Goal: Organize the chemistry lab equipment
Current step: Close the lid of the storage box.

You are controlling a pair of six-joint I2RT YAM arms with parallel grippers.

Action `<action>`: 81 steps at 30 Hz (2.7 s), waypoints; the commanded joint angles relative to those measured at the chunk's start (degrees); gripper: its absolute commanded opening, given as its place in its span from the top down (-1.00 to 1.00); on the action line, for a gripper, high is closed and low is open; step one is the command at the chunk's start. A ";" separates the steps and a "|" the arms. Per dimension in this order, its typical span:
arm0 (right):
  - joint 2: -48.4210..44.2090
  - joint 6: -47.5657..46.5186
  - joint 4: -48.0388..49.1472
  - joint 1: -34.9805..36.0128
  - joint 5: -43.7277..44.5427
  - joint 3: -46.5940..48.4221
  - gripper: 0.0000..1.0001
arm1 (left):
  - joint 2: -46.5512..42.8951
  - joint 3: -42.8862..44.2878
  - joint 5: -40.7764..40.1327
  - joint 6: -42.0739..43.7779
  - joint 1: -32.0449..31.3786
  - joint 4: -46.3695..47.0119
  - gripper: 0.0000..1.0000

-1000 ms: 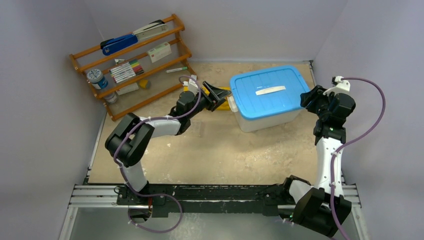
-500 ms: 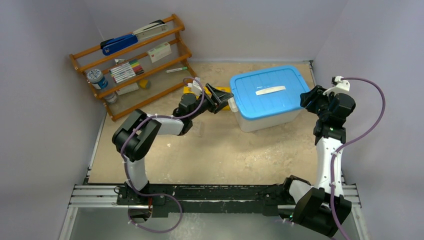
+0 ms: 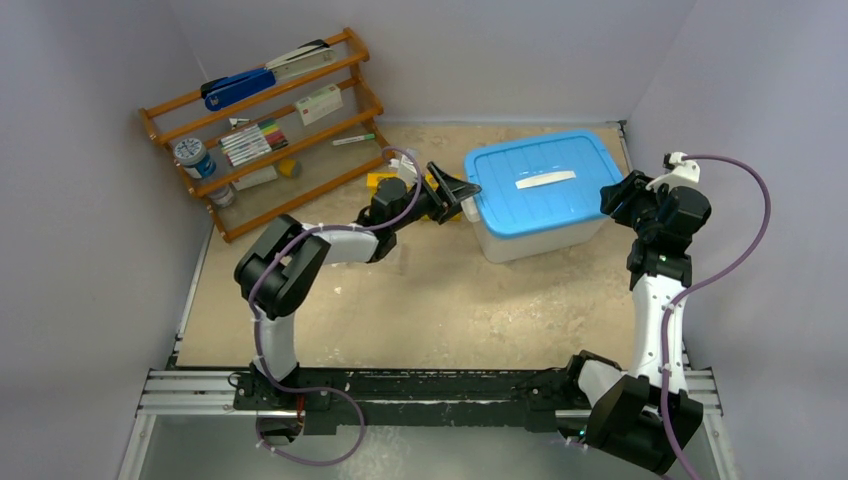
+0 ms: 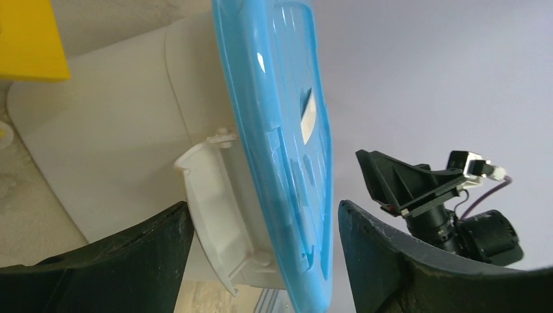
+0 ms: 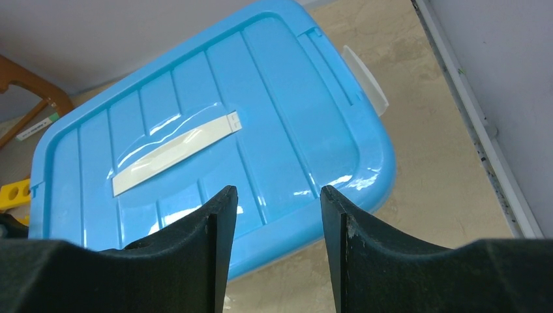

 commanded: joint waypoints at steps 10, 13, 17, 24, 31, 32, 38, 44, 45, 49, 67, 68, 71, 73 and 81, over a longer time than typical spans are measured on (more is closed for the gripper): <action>-0.36 -1.26 2.63 0.22 2.05 -0.55 -0.07 | -0.64 22.47 -6.25 22.39 -2.24 -39.68 -0.60; 0.34 -1.33 3.16 0.26 1.96 -0.79 -0.07 | -1.31 23.68 -7.52 23.71 -2.33 -41.70 -0.61; 0.78 -1.25 3.27 0.28 1.70 -0.99 -0.07 | -0.59 26.39 -7.54 24.49 -2.62 -43.90 -0.43; 0.96 -1.16 4.00 0.21 1.52 -1.53 -0.07 | 1.75 28.90 -4.47 21.87 -3.73 -41.02 -0.17; 1.01 -1.36 3.94 0.23 1.39 -1.19 -0.07 | 2.53 26.43 -4.12 19.19 -4.00 -38.63 -0.49; 1.15 -1.44 3.93 0.26 1.36 -1.13 -0.06 | 2.43 25.21 -3.77 17.65 -3.99 -36.82 -0.50; 1.05 -1.71 3.86 0.25 1.25 -1.54 -0.07 | 4.46 19.14 1.32 6.27 -3.87 -18.94 -0.46; 0.62 -1.73 3.38 0.28 1.38 -1.32 -0.07 | 4.70 17.78 1.77 3.81 -3.86 -14.28 -0.01; 0.68 -1.73 3.39 0.25 1.34 -1.40 -0.07 | 4.25 17.79 1.45 4.50 -3.83 -15.33 0.08; 0.53 -1.73 3.37 0.27 1.34 -1.55 -0.07 | 1.88 19.54 -0.84 10.43 -3.48 -26.05 0.45; 0.57 -1.26 4.73 0.25 1.51 -1.70 -0.06 | 4.88 43.50 -8.49 30.67 -5.42 -61.67 0.31; 0.64 -1.15 4.96 0.20 1.51 -1.95 -0.06 | 5.23 44.29 -8.35 30.69 -5.44 -62.10 0.29; 1.06 -1.26 5.61 0.25 1.39 -2.63 -0.06 | 6.03 45.24 -7.13 30.24 -5.48 -61.65 0.20; 1.41 -1.16 6.10 0.21 1.13 -3.12 -0.06 | 6.67 45.43 -6.82 29.91 -5.47 -61.41 0.13; 2.09 -1.03 6.52 0.28 0.66 -2.27 -0.06 | 9.74 50.51 -7.78 30.77 -6.27 -65.00 -0.02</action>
